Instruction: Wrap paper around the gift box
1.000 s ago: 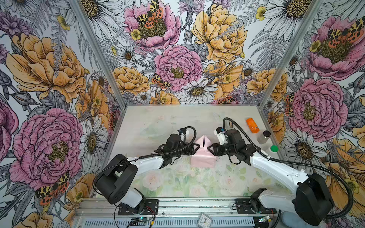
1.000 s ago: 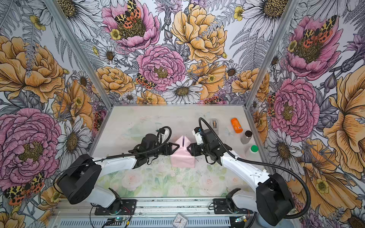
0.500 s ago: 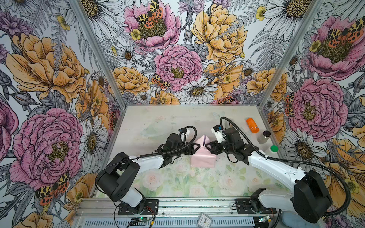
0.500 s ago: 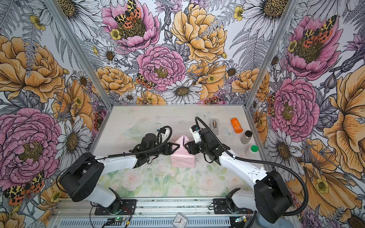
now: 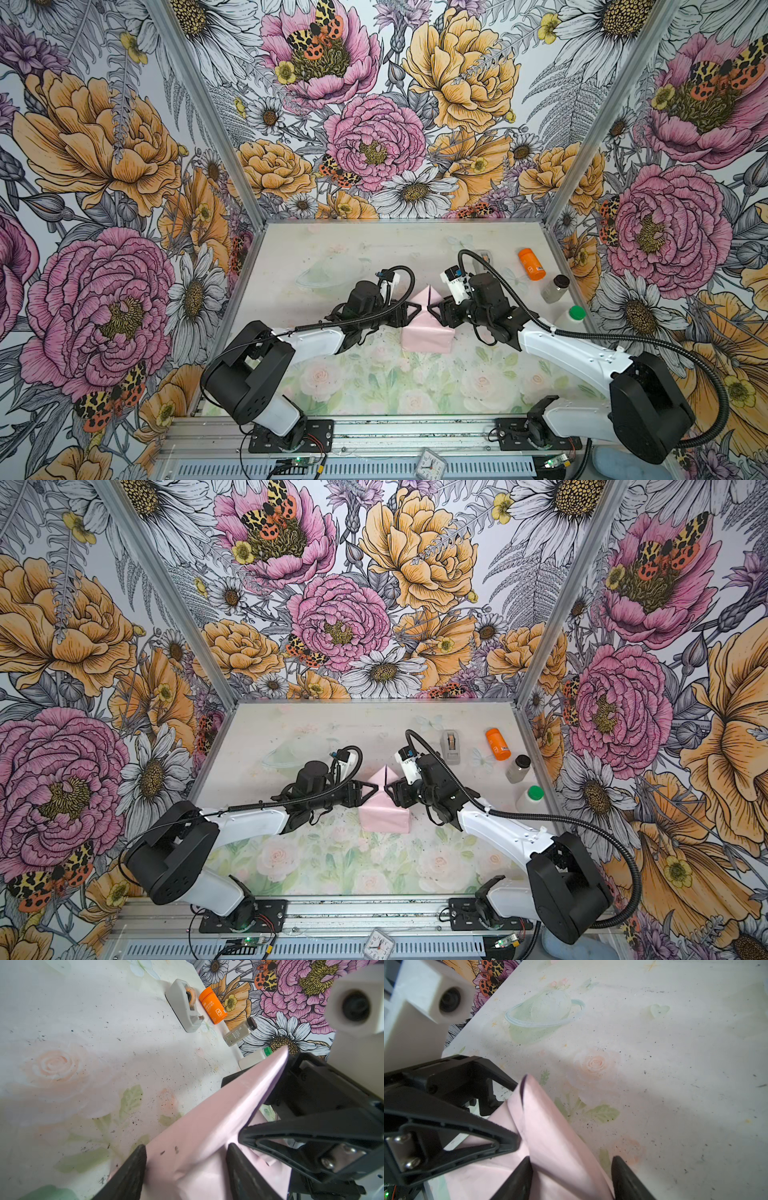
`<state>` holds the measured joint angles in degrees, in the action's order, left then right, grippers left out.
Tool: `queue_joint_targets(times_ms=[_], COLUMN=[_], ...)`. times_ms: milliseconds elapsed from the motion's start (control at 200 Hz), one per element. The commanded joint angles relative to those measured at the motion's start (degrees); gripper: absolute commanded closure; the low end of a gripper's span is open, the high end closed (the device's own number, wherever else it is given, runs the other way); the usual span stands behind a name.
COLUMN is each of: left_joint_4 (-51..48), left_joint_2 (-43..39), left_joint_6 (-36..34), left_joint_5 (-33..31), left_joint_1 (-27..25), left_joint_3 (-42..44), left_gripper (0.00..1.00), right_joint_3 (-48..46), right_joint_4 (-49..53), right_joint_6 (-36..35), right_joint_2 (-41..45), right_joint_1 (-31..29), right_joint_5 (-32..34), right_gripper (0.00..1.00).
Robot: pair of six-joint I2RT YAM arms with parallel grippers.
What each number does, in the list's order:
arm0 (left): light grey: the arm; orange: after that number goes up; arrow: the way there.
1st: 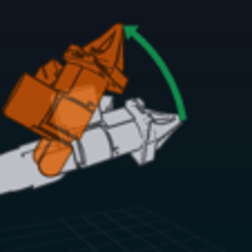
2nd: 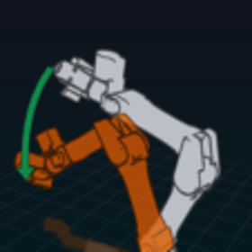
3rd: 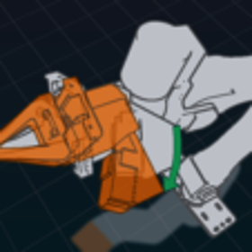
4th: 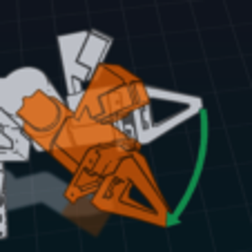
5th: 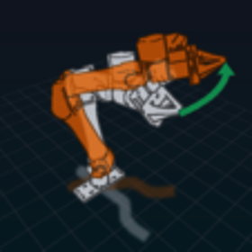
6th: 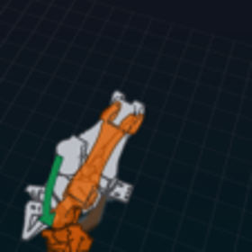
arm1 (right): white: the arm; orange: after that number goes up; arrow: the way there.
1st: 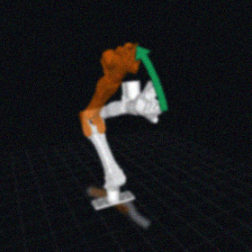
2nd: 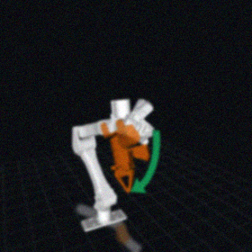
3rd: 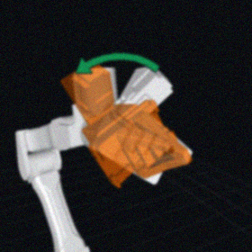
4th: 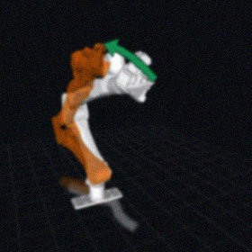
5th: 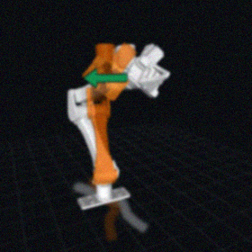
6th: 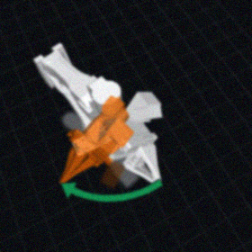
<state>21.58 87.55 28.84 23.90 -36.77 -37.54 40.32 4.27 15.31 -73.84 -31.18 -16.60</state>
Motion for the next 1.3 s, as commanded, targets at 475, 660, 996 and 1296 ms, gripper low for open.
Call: queue_joint_targets(times_ms=[475, 660, 996, 1296], left_joint_4=[-12.53, -11.66, 0.63, 0.63], left_joint_2=[7.65, 8.74, 9.92, 12.69], left_joint_6=[-19.91, -19.84, -12.26, -13.33], left_joint_5=[17.40, 20.92, 26.73, 26.47], left_joint_1=[2.39, 2.61, 4.07, 2.98], left_joint_3=[-13.99, -14.77, -11.88, -14.44], left_gripper=[0.36, 0.35, 0.33, 0.35], right_joint_3=[-9.09, -11.45, -8.17, -6.94], right_joint_4=[1.09, 2.53, 4.89, 7.49], right_joint_6=[8.82, 10.95, 7.94, 5.25], right_joint_2=[19.03, 21.94, 10.07, 7.31], right_joint_1=[3.32, 4.72, 4.31, 3.95], right_joint_5=[-5.94, -4.05, -6.75, -6.83], right_gripper=[0.36, 0.37, 0.38, 0.38])
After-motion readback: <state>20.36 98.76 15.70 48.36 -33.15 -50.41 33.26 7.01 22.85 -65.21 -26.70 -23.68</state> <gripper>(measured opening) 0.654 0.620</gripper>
